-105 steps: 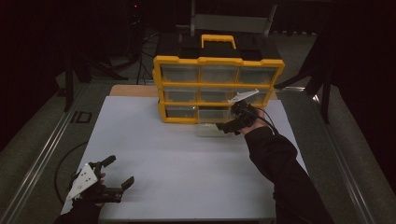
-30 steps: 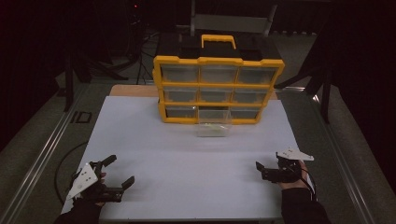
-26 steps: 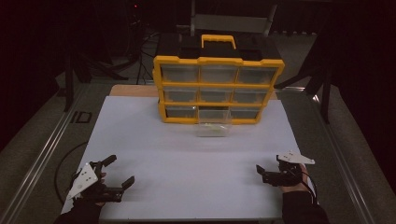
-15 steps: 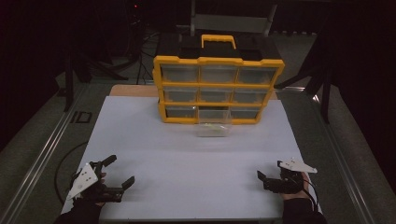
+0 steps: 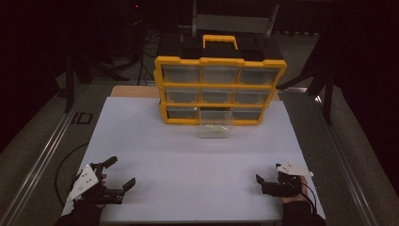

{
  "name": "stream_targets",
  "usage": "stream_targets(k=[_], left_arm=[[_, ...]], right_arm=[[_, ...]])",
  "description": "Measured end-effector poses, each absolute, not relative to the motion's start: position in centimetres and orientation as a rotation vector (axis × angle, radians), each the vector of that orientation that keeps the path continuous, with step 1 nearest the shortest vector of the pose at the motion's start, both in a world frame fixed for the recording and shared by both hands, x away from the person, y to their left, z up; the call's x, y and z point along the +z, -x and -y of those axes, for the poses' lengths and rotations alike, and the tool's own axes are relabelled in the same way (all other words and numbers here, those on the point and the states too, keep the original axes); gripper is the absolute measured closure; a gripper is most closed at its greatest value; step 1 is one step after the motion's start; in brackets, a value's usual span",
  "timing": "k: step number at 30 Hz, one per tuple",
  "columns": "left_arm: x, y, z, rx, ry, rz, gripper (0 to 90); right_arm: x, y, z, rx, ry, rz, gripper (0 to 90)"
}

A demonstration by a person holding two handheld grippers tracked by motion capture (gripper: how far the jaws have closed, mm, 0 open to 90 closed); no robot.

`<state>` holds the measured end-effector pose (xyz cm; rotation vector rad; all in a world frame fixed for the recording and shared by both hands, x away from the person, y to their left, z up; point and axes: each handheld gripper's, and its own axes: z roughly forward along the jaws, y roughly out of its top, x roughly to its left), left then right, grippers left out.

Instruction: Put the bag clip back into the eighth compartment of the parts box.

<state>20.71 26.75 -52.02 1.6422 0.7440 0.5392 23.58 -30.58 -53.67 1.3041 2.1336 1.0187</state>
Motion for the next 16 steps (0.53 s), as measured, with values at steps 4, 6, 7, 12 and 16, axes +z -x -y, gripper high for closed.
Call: stream_targets(k=[4,6,7,12,16], left_arm=[[-52.05,-20.74,-26.71,0.536,-1.642,-0.747,0.0],[-52.04,-20.72,-26.70,0.537,-1.642,-0.746,0.0],[-52.04,-20.73,-26.72,0.536,-1.641,-0.746,0.0],[-52.07,-20.77,-26.75,0.535,-1.642,-0.749,0.0],[-52.08,-20.78,-26.75,0.534,-1.641,-0.750,0.0]], right_arm=[[-53.72,-23.63,30.40,1.014,-1.290,-2.142,7.8],[-53.74,-23.62,30.37,1.018,-1.288,-2.146,7.8],[-53.72,-23.61,30.34,1.017,-1.289,-2.146,7.8],[-53.66,-23.62,30.35,1.024,-1.286,-2.137,7.8],[-53.59,-23.68,30.37,1.030,-1.285,-2.134,7.8]])
